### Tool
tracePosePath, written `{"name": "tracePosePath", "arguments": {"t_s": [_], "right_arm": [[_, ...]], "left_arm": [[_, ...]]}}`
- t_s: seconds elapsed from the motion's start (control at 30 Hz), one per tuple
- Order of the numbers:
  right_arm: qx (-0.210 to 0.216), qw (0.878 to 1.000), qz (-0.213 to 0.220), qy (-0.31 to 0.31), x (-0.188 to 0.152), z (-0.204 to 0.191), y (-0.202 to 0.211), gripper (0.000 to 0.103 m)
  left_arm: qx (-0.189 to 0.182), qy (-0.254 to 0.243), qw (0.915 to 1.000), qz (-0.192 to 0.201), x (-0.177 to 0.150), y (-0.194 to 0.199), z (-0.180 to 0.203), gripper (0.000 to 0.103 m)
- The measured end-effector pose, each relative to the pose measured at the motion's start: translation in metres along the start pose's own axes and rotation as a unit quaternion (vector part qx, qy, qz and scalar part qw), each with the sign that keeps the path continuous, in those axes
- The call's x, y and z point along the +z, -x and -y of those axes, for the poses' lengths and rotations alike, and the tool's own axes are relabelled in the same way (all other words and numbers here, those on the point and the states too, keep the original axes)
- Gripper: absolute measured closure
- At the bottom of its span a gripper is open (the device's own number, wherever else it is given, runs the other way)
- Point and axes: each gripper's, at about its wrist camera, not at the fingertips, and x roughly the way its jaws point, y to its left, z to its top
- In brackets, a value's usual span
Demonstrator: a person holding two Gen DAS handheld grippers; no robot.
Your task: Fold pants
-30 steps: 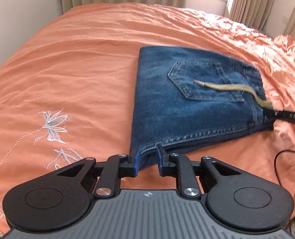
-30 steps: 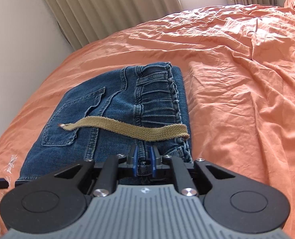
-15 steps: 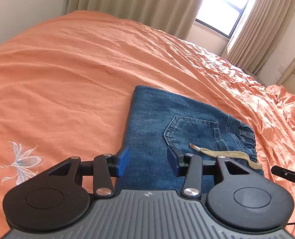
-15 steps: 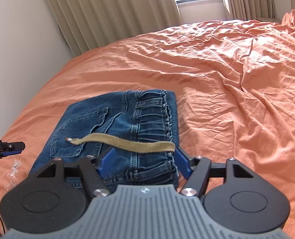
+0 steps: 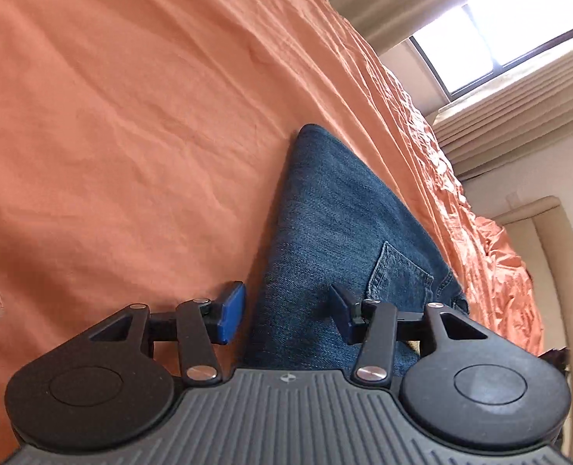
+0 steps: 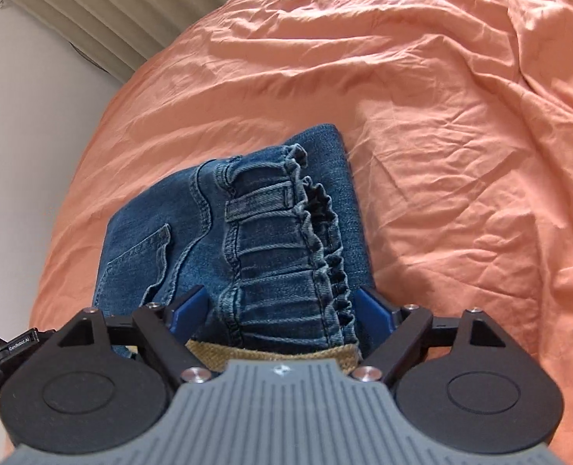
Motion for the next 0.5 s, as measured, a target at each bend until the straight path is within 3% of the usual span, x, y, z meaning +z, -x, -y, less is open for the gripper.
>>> {"name": "tracePosePath", "arguments": {"t_s": [0.13,0.27,0.33,0.5], "right_arm": [[0.018,0.999,-0.026,-0.026,0.013,0.011,-0.013,0.021],[0.039,0.997,-0.036,-0.051,0.021,0.022,-0.021,0.022],[0.040,0.998,-0.032,-0.045,0.020,0.021,-0.020,0.029],[0.061,0.997,-0.028,-0.035,0.018,0.014,-0.010,0.060]], "left_arm": [[-0.062,0.038,0.9969,-0.029,0.011,-0.016,-0.017,0.047],[-0.065,0.021,0.9971,-0.034,0.010,-0.025,-0.015,0.051],[-0.063,0.015,0.9972,-0.036,0.011,-0.027,-0.012,0.060],[-0.039,-0.015,0.9987,-0.030,0.010,-0.027,0.002,0.075]]}}
